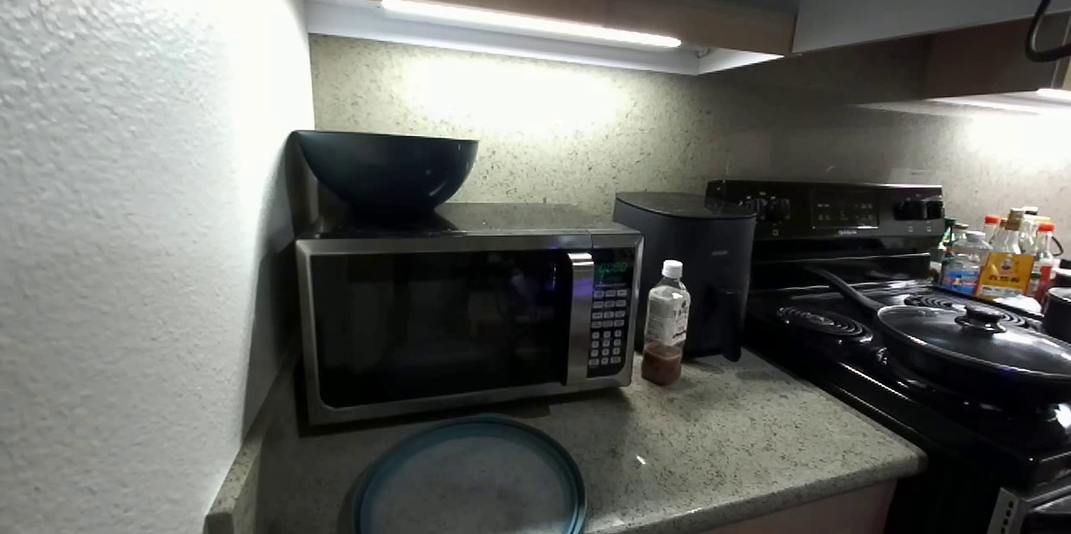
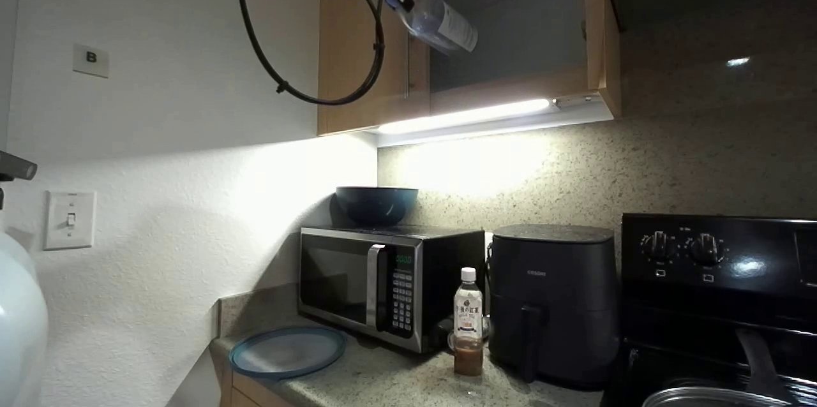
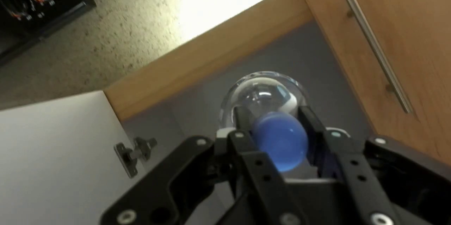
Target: Remove the bottle from the open cabinet, put it on the counter, put it back in the cabinet and then put it back on the counter
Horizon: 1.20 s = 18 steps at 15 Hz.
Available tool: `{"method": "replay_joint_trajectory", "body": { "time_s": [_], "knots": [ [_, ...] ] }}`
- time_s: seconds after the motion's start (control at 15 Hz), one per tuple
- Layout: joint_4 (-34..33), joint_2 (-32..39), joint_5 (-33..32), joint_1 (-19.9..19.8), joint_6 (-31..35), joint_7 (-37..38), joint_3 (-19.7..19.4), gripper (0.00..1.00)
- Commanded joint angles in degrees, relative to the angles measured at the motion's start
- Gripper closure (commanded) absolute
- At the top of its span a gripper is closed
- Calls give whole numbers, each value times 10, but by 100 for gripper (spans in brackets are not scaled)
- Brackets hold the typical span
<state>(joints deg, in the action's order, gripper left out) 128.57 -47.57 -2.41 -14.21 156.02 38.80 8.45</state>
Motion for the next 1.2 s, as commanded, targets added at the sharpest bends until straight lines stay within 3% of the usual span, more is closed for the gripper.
{"method": "replay_joint_trajectory", "body": {
  "time_s": [0.0,0.33,0.73,0.87,1.0,1.07,1.13],
  "knots": [
    [5,20,0,-61,130,0,25,87],
    [-29,82,17,-119,189,-12,55,87],
    [-108,174,6,-153,169,-9,83,87],
    [-143,212,-3,-149,155,-5,83,87],
    [-169,245,21,-100,117,-26,57,87],
    [-130,207,4,-132,143,-2,73,62],
    [-143,224,5,-121,132,-2,68,62]
  ]
}}
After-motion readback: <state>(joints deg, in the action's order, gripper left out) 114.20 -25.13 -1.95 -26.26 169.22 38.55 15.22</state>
